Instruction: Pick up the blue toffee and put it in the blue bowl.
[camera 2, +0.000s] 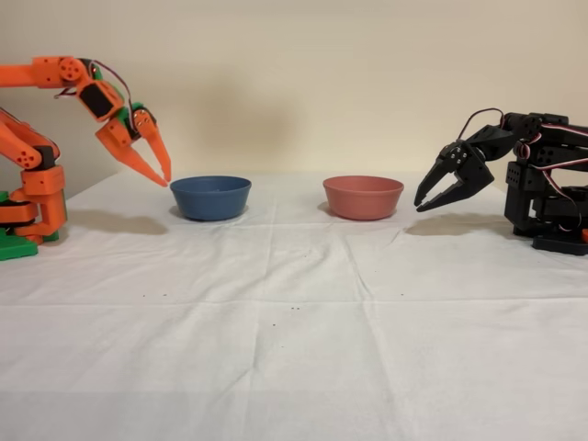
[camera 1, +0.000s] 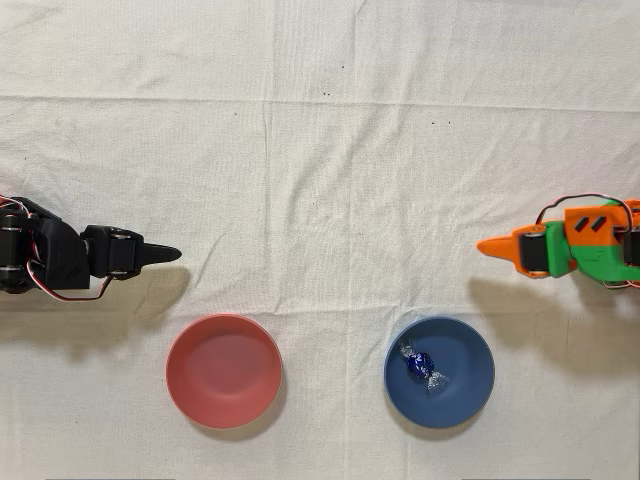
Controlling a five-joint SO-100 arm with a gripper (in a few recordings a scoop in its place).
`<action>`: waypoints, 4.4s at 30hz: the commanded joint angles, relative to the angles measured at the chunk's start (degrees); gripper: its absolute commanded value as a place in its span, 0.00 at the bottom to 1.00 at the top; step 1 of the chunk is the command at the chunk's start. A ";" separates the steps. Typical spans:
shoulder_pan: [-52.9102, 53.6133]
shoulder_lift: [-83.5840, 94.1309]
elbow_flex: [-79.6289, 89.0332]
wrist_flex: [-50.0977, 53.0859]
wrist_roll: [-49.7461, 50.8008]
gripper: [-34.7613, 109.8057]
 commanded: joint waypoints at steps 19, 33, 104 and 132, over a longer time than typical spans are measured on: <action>-2.29 29.53 22.24 -1.32 1.23 0.24; -0.70 39.37 32.61 -0.18 3.25 0.24; 7.73 40.61 32.70 7.03 5.01 0.24; 7.73 40.61 32.70 7.03 5.01 0.24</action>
